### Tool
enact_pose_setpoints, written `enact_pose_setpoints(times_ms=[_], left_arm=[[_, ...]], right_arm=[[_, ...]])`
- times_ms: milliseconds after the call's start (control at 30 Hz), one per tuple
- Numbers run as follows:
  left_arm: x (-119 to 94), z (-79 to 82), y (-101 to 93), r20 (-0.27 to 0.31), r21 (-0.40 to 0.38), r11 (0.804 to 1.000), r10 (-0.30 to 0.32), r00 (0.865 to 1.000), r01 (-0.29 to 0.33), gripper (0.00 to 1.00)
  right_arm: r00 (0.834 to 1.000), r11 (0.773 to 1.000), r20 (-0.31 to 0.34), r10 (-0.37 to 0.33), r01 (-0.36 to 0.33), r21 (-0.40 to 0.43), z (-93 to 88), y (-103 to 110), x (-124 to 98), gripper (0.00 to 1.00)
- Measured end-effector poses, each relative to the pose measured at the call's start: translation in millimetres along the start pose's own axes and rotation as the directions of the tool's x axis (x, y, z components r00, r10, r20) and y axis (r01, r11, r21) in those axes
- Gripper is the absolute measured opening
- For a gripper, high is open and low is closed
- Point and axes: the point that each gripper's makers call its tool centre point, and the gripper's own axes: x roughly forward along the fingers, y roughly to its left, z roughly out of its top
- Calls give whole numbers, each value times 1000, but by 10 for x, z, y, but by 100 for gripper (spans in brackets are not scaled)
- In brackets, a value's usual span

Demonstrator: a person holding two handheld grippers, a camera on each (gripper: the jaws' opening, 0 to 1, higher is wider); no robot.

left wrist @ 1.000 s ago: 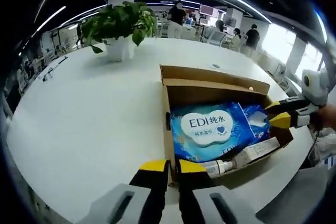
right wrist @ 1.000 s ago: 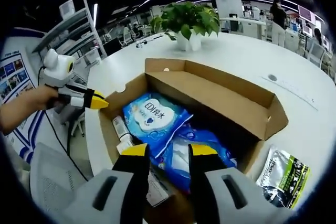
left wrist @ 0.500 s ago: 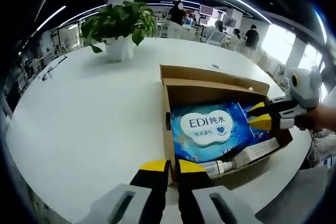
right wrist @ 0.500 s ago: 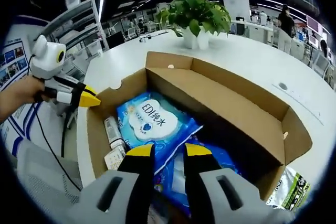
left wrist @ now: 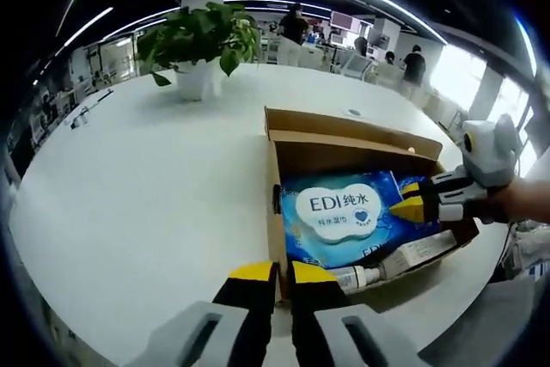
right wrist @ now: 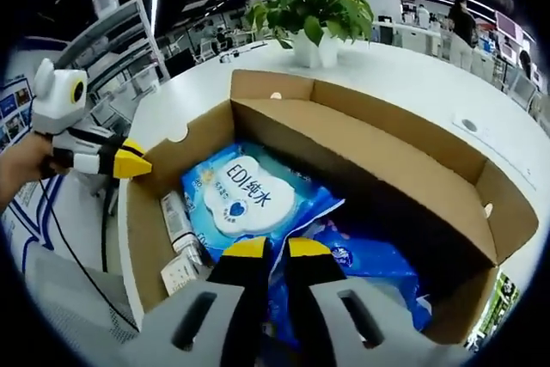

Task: Operate the shoe box by opening the lid, removing the specified soft item, and placing it in the target area until the item is outside and the box remains undamaged.

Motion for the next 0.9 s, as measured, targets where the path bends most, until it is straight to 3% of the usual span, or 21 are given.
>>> enact_pose_setpoints(times_ms=[133, 567, 900], left_arm=[[-2, 0, 0, 0, 1, 1000, -1, 1000, 1, 5], [-9, 0, -5, -1, 6, 1000, 4, 1000, -4, 5], [2, 0, -13, -27, 36, 999, -7, 1000, 8, 6]], right_arm=[[1000, 1000, 3, 0, 0, 29, 26, -2, -56, 2], [997, 998, 50, -62, 63, -13, 147, -84, -308, 0], [992, 993, 46, -115, 116, -20, 57, -225, -517, 0]])
